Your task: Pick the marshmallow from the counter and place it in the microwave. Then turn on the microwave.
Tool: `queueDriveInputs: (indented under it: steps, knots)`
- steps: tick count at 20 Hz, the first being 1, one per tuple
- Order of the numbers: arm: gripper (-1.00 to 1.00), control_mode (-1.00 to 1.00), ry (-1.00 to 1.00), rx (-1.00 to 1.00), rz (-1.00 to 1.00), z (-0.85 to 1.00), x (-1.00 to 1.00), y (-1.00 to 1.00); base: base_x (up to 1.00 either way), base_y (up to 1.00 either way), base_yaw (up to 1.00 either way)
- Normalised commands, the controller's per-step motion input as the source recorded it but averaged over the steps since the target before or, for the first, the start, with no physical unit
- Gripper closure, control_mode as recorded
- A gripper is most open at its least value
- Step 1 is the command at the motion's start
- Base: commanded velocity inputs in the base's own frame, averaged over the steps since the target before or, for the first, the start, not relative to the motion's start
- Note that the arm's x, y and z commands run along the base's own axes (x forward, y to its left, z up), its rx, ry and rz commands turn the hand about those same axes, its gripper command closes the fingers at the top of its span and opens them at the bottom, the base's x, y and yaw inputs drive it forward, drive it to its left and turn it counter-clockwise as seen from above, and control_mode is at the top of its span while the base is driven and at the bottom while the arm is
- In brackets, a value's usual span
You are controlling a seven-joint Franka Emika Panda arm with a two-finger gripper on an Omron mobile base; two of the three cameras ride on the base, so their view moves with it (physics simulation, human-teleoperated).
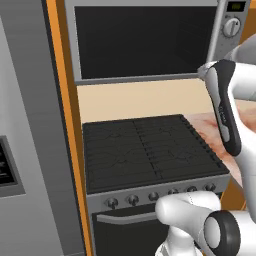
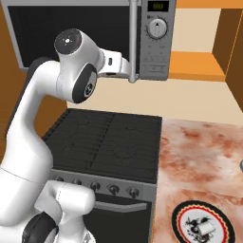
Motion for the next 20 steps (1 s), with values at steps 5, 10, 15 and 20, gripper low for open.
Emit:
queueDriveInputs:
  steps: [5, 10, 15, 20]
  knots:
    - [-1.0, -1.0, -0.02, 0.0, -0.01, 0.22, 0.27, -0.12, 0.0, 0.0, 0.0]
    - [-1.0, -1.0, 0.0, 0.0, -0.01, 0.15, 0.3, -0.08, 0.0, 0.0, 0.0]
    - [-1.0, -1.0, 0.0, 0.0, 0.0, 0.08, 0.22, -0.04, 0.0, 0.0, 0.0]
    - [-1.0, -1.0, 0.0, 0.0, 0.0, 0.07, 0.25, -0.12, 0.0, 0.0, 0.0]
